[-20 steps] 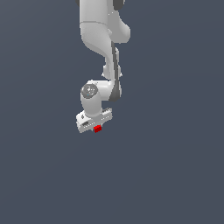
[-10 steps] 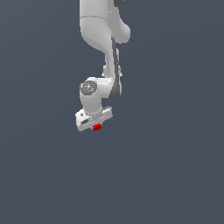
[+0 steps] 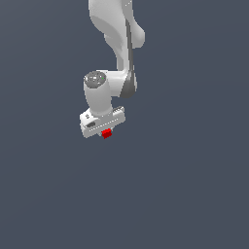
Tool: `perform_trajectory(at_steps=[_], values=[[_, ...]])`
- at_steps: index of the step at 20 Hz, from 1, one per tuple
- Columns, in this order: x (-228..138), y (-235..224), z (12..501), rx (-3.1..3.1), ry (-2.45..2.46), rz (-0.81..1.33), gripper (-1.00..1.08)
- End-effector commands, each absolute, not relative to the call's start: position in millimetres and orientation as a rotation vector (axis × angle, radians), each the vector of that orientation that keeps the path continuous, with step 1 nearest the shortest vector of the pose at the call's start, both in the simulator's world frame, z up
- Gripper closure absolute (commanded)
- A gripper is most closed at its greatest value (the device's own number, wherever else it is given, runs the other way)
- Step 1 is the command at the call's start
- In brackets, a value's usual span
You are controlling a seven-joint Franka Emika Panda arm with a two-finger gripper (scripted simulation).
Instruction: Lift up the red cube by 0.2 meters.
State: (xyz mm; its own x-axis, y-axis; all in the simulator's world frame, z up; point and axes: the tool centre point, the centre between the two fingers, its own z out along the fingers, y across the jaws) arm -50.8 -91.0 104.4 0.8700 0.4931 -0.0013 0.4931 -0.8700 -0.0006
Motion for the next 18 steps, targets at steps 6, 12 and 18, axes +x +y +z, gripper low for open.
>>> perform_trajectory(at_steps=[6,12,18], values=[[-51,-91,175,-3.037,-0.802,0.0,1.08],[-50,-91,214,-3.037,-0.802,0.0,1.08],[-49,-91,231,-3.037,-0.802,0.0,1.08]])
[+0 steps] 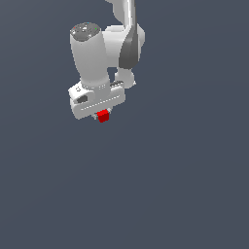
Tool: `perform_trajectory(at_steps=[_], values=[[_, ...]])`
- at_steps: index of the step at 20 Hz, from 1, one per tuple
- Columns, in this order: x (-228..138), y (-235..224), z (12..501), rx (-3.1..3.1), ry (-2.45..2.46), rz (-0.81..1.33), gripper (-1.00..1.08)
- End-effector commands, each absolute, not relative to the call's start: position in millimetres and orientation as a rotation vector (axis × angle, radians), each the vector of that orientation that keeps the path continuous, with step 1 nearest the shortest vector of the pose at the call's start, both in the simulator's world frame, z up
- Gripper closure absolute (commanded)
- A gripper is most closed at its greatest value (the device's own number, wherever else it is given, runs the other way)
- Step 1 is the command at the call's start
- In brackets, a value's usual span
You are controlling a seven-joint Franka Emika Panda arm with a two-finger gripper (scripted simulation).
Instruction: Lift up the red cube by 0.2 meters.
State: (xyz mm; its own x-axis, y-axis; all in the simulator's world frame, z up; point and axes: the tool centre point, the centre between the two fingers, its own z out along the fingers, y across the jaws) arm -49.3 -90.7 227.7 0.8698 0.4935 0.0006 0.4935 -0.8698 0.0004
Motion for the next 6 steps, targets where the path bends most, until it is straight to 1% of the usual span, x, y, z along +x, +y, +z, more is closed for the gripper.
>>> perform_trajectory(at_steps=[1,6], values=[[-49.0,-90.7,232.0,3.038,0.802,0.0,1.08],[-48.2,-91.4,230.1,3.038,0.801,0.0,1.08]])
